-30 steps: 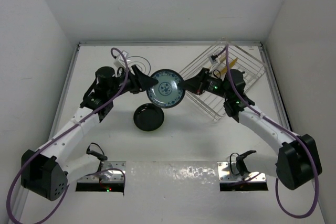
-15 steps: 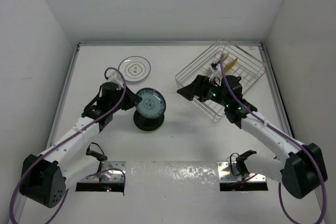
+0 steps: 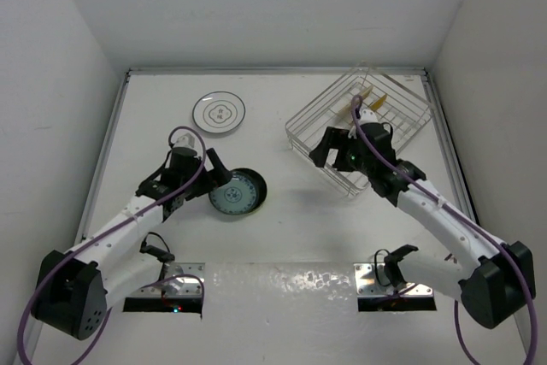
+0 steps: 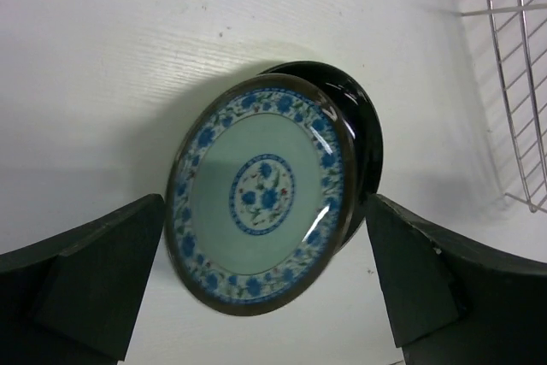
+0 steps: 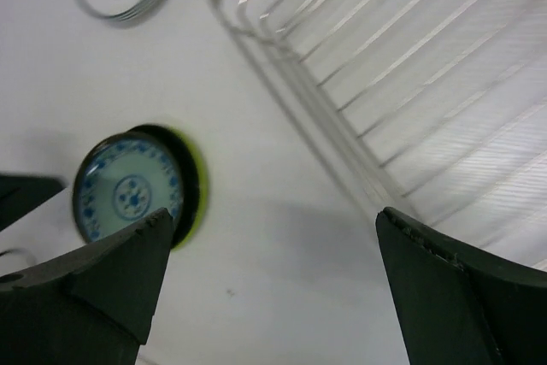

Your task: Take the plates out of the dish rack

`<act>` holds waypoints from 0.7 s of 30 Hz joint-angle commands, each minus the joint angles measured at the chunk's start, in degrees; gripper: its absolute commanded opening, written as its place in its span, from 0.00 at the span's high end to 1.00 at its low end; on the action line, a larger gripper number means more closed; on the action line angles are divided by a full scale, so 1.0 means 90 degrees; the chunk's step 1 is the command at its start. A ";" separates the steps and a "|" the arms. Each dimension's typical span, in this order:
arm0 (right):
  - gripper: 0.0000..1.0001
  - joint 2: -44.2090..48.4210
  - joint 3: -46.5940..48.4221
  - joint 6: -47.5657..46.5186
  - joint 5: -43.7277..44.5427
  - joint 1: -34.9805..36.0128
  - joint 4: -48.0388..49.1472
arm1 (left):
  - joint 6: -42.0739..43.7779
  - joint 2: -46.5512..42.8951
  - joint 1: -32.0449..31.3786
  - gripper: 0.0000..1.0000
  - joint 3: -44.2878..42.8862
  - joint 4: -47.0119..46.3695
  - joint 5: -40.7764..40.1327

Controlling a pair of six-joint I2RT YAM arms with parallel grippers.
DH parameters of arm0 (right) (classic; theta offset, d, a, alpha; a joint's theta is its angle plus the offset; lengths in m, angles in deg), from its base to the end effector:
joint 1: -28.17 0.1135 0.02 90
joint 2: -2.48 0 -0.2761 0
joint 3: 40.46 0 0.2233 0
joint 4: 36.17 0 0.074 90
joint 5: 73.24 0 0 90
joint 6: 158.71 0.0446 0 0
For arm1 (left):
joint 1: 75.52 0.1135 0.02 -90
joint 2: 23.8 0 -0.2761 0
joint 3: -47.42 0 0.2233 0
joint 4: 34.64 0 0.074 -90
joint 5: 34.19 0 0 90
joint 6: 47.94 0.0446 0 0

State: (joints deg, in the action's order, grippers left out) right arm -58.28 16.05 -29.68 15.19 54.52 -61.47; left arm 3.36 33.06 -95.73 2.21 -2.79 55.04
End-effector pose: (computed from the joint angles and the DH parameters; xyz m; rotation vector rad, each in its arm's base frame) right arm 0.1885 0.0947 0.2794 0.2222 2.1570 0.7073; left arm 0.1633 -0.0595 0.2180 -0.3897 2.3515 -0.4896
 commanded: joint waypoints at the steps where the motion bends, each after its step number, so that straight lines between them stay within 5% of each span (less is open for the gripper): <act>1: 0.01 -0.0376 0.0890 -0.0293 0.1701 -0.0037 -0.1174 | 0.0324 -0.0224 -0.0020 0.00 -0.0496 0.0425 -0.0206; 7: 0.01 -0.1344 0.2442 -0.0127 0.4001 -0.0600 -0.2562 | 0.1309 -0.0302 -0.0030 0.00 -0.1853 0.1947 -0.0606; 13: 0.01 -0.2446 0.3653 0.0097 0.3387 -0.2153 -0.2729 | 0.2288 -0.0866 -0.0030 0.00 -0.2578 0.2392 -0.1698; 18: 0.21 -0.3403 0.4512 0.0010 0.2919 -0.2517 -0.2329 | 0.2209 -0.1377 -0.0020 0.00 -0.1922 0.1765 -0.1683; 21: 0.24 -0.3903 0.5002 -0.0029 0.2937 -0.2537 -0.2426 | 0.2191 -0.1328 -0.0020 0.00 -0.1865 0.1679 -0.1682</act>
State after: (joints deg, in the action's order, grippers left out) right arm -90.32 56.25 -29.68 42.75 31.60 -83.96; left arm 21.46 20.80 -95.79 -15.08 14.79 40.90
